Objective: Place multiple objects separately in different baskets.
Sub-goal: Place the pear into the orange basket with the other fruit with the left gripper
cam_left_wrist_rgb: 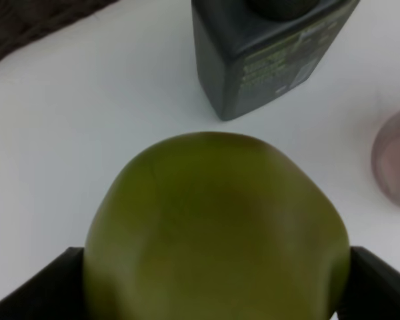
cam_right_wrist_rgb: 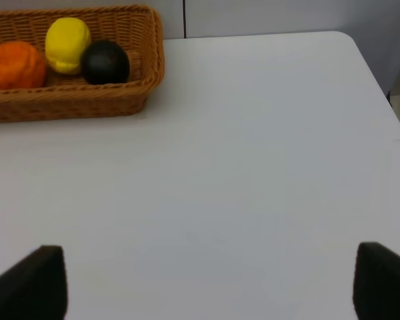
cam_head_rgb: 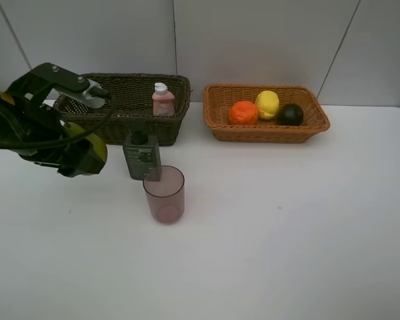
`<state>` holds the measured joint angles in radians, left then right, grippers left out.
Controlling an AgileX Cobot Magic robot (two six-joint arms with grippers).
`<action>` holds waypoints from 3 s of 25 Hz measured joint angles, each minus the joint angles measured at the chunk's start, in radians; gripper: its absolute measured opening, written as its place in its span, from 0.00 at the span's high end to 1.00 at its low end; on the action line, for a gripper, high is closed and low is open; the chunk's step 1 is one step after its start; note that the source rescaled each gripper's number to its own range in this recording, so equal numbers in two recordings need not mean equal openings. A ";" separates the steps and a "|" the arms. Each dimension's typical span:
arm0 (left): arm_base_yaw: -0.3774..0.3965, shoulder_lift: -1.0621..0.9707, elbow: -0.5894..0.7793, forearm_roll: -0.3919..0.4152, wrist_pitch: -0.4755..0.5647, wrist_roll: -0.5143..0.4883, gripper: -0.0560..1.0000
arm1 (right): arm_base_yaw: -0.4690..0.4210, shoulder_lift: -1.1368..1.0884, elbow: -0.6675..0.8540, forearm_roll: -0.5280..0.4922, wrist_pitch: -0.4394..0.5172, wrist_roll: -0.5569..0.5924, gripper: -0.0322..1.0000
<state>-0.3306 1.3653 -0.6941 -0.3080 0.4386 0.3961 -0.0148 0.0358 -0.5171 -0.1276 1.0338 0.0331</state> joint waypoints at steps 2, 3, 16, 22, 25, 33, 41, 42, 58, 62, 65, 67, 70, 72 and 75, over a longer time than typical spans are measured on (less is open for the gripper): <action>0.000 -0.029 -0.045 0.000 0.054 0.000 0.06 | 0.000 0.000 0.000 0.000 0.000 0.000 0.12; 0.000 -0.041 -0.072 0.000 0.081 0.000 0.06 | 0.000 0.000 0.000 0.000 0.000 0.000 0.12; -0.035 -0.047 -0.315 0.000 0.063 0.017 0.06 | 0.000 0.000 0.000 0.000 0.000 0.000 0.12; -0.110 0.035 -0.315 0.000 -0.152 0.034 0.06 | 0.000 0.000 0.000 0.000 0.000 0.000 0.12; -0.138 0.118 -0.335 0.000 -0.251 0.035 0.06 | 0.000 0.000 0.000 0.000 0.000 0.000 0.12; -0.214 0.377 -0.587 0.000 -0.316 0.052 0.06 | 0.000 0.000 0.000 0.000 0.000 0.000 0.12; -0.221 0.619 -0.906 0.000 -0.205 0.053 0.06 | 0.000 0.000 0.000 0.000 0.000 0.000 0.12; -0.221 0.647 -0.938 0.000 -0.190 0.053 0.06 | 0.000 0.000 0.000 0.000 0.000 0.000 0.12; -0.221 0.949 -1.255 -0.038 -0.016 0.049 0.06 | 0.000 0.000 0.000 0.000 0.000 0.000 0.12; -0.221 0.985 -1.269 -0.041 -0.008 0.033 0.06 | 0.000 0.000 0.000 0.000 0.000 0.000 0.12; -0.221 1.001 -1.269 -0.042 -0.006 0.033 0.06 | 0.000 0.000 0.000 0.000 0.000 0.000 0.12; -0.221 1.009 -1.269 -0.042 -0.006 0.033 0.06 | 0.000 0.000 0.000 0.000 0.000 0.000 0.12; -0.221 1.023 -1.270 -0.043 -0.006 0.033 0.06 | 0.000 0.000 0.000 0.000 0.000 0.000 0.12; -0.221 1.037 -1.270 -0.048 -0.006 0.032 0.06 | 0.000 0.000 0.000 0.000 0.000 0.000 0.12; -0.221 1.054 -1.270 -0.053 -0.006 0.032 0.06 | 0.000 0.000 0.000 0.000 0.000 0.000 0.12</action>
<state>-0.5519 2.4188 -1.9636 -0.3614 0.4326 0.4276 -0.0148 0.0358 -0.5171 -0.1276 1.0338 0.0331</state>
